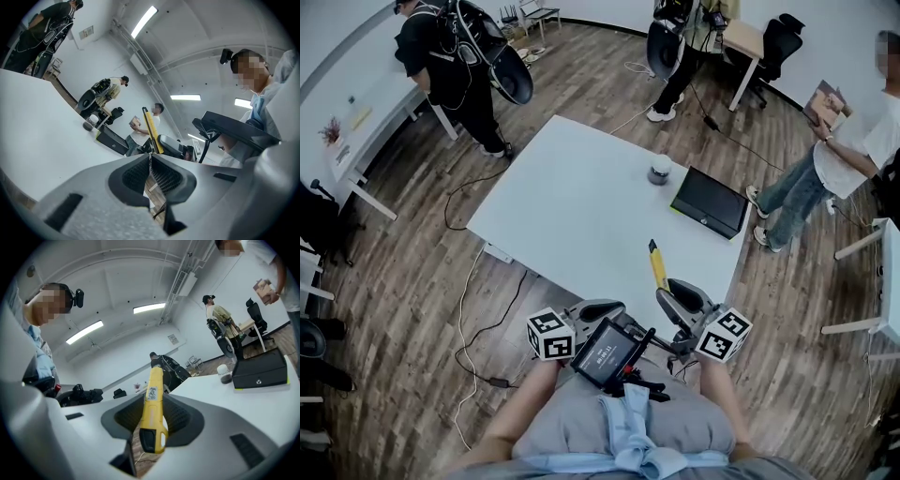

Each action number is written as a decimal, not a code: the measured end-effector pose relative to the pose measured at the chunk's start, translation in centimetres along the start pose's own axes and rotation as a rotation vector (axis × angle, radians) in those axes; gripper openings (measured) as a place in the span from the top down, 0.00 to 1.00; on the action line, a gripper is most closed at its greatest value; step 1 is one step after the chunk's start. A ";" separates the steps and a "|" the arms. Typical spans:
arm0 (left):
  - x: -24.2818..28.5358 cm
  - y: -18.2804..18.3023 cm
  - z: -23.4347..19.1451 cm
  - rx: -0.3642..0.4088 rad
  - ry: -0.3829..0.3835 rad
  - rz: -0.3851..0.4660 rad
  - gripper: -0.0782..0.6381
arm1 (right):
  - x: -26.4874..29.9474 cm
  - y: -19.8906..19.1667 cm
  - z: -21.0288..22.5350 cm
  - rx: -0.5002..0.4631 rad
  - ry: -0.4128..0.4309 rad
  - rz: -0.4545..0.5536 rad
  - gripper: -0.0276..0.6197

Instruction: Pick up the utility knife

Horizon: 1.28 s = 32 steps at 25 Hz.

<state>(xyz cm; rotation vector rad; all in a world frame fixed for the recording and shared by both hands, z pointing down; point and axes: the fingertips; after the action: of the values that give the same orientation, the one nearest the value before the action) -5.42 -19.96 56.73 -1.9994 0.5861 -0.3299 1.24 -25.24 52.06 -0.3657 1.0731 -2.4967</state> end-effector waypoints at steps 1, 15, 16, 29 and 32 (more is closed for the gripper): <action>-0.1 0.0 0.0 0.002 -0.004 -0.001 0.87 | 0.0 0.0 -0.2 -0.005 0.002 0.004 0.75; -0.1 -0.3 0.9 0.007 -0.014 -0.012 0.87 | -0.7 -0.6 -0.6 -0.016 0.009 -0.003 0.75; -0.2 -0.2 1.0 0.007 -0.015 -0.013 0.86 | -0.8 -0.6 -0.7 -0.017 0.008 -0.003 0.75; 0.0 -0.9 0.9 0.005 -0.018 -0.031 0.87 | -1.1 -0.8 0.0 -0.008 0.005 -0.002 0.75; 0.1 -1.0 0.8 -0.004 -0.014 -0.034 0.87 | -1.1 -0.9 0.3 -0.004 0.007 0.000 0.75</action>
<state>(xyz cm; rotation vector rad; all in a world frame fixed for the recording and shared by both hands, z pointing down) -4.74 -19.00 57.20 -2.0160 0.5456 -0.3355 2.10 -24.35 52.87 -0.3581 1.0813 -2.4978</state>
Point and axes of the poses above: the fingertips, and each gripper's own axes: x forward along the fingers, z to its right, y out of its top, and after that the axes turned 12 degrees about x, right-handed
